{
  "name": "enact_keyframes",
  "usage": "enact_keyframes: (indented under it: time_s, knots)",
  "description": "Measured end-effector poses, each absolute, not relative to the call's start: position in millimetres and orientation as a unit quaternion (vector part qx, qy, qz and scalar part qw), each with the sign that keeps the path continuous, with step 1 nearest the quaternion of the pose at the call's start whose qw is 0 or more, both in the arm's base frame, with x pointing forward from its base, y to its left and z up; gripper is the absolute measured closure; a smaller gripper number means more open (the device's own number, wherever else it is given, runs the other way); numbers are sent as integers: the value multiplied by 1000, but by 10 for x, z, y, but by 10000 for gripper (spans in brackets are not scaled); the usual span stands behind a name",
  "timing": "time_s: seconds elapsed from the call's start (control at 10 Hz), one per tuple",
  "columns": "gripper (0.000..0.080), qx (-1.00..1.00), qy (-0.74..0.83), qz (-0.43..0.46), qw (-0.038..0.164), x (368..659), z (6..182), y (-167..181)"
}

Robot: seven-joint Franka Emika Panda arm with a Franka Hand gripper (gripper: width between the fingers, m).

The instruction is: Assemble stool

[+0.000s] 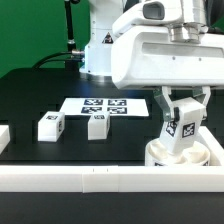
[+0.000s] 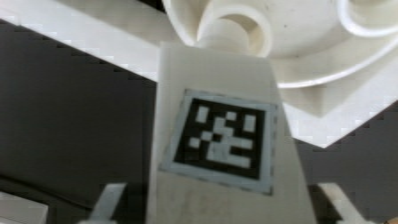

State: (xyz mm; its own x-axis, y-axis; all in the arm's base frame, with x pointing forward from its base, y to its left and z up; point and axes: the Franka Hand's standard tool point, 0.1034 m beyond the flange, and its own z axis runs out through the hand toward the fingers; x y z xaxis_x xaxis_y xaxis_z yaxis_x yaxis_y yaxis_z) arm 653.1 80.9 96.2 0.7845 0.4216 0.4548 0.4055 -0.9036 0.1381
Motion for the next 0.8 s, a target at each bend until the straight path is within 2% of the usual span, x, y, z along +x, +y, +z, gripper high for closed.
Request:
enact_keyframes:
  time_s: [0.8]
  knots:
    - [474,945,218,241,17,6399,780,790]
